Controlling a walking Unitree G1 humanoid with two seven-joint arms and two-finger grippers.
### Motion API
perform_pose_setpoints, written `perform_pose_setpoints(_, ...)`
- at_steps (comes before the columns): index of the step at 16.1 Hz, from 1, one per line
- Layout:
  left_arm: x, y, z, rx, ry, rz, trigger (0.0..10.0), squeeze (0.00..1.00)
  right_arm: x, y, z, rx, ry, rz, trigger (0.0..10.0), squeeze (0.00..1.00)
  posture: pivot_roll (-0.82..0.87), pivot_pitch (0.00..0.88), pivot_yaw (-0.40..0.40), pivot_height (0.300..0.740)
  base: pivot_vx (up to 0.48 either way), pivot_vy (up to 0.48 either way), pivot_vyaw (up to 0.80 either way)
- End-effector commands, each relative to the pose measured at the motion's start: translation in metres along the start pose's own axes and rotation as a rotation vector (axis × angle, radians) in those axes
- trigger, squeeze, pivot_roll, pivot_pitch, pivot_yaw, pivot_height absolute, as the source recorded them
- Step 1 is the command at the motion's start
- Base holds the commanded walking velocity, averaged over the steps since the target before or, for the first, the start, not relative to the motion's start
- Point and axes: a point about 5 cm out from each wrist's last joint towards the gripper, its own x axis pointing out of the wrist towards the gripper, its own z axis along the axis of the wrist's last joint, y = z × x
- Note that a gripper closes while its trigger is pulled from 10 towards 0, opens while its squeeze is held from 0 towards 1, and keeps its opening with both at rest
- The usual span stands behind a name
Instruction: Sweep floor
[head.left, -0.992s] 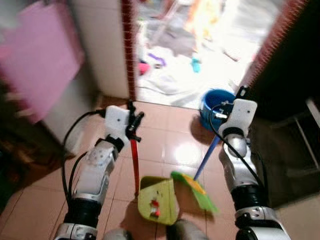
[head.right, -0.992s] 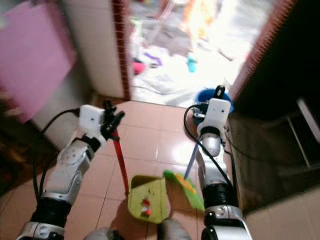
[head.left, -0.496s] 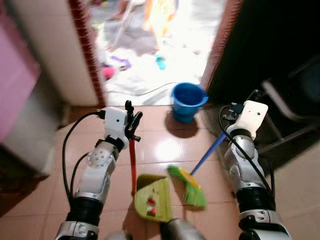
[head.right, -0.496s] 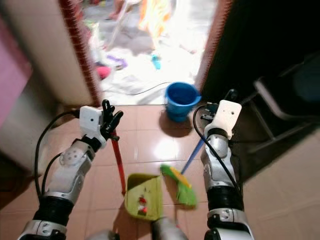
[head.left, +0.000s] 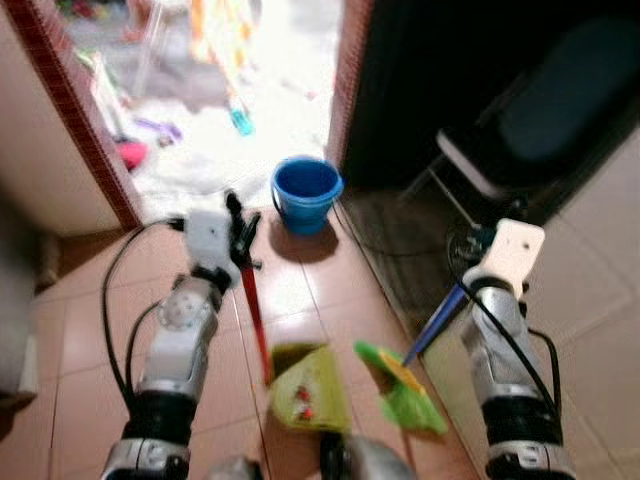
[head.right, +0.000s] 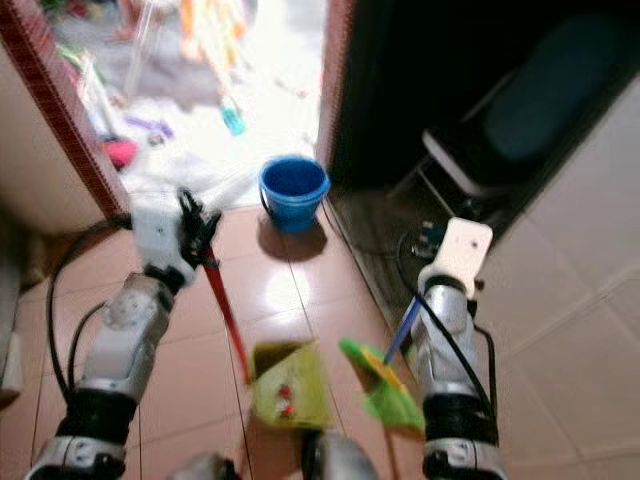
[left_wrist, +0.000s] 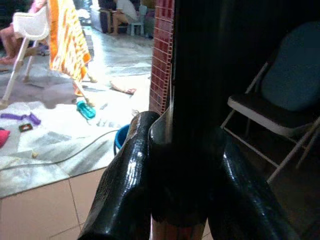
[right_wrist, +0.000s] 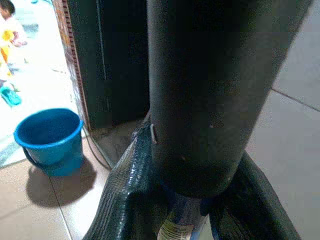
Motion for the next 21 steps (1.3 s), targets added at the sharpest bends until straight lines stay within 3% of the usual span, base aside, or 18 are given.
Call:
perform_pose_setpoints(1,0.009,0.004,0.025,-0.023,-0.093,0.034,10.0,0.00,-0.001,-0.001,0.002,-0.002,0.000,0.002,10.0,0.00,-0.11,0.070,-0.019,0.740,0.000,0.000,0.00)
perform_pose_setpoints(9,0.023,0.025,0.071,-0.033,-0.239,0.141,10.0,0.00,0.000,0.003,0.000,0.012,0.017,0.029,10.0,0.00,-0.11,0.063,-0.019,0.740,0.000,0.000,0.00)
perform_pose_setpoints(15,0.030,0.025,0.107,-0.051,-0.362,0.192,10.0,0.00,0.001,0.007,-0.001,0.021,0.022,0.060,10.0,0.00,-0.10,0.054,-0.025,0.740,0.332,0.000,-0.40)
perform_pose_setpoints(18,0.032,0.030,0.133,-0.065,-0.449,0.242,10.0,0.00,0.002,0.007,-0.001,0.022,0.024,0.071,10.0,0.00,-0.11,0.054,-0.027,0.740,0.406,0.000,0.00)
perform_pose_setpoints(21,0.033,0.031,0.145,-0.079,-0.477,0.249,10.0,0.00,0.002,0.008,-0.001,0.017,0.025,0.085,10.0,0.00,-0.11,0.054,-0.026,0.740,0.431,0.000,0.00)
